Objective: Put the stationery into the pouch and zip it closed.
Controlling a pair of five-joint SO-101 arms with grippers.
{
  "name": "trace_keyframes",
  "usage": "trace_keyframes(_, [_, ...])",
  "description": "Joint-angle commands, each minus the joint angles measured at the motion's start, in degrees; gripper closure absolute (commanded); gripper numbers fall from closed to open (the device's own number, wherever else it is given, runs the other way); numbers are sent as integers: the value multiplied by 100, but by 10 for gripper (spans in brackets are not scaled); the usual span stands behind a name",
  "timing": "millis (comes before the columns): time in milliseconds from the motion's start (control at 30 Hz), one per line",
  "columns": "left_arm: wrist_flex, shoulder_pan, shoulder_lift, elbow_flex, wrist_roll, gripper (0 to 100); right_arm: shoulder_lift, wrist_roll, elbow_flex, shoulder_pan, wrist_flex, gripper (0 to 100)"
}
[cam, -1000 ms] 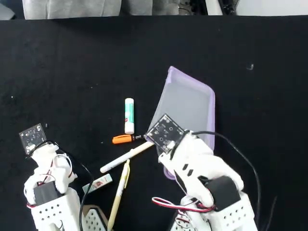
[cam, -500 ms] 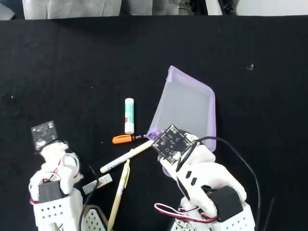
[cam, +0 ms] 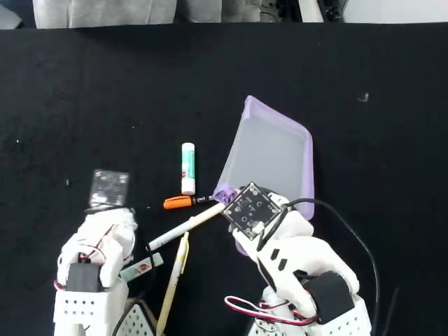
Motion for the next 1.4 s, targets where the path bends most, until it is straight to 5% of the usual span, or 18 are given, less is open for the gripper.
trace_keyframes(0, [-826, 435, -44, -119, -308, 970, -31, -70, -40, -79, -255, 987])
trace_keyframes(200, [-1196, 576, -44, -831, -290, 950, -31, -70, -40, -79, -255, 987])
trace_keyframes(500, [-1160, 1560, -44, -1156, 870, 662, -31, -70, -40, -79, -255, 987])
trace_keyframes(733, [-1160, 2026, -44, -1780, 1459, 657, -31, -70, 40, -123, -308, 987])
trace_keyframes(1167, [-1257, 2642, -44, -1437, 1310, 657, -31, -70, 101, -448, -308, 987])
trace_keyframes(1367, [-2620, 2519, -44, -391, 457, 657, -31, -70, 84, -448, -290, 987])
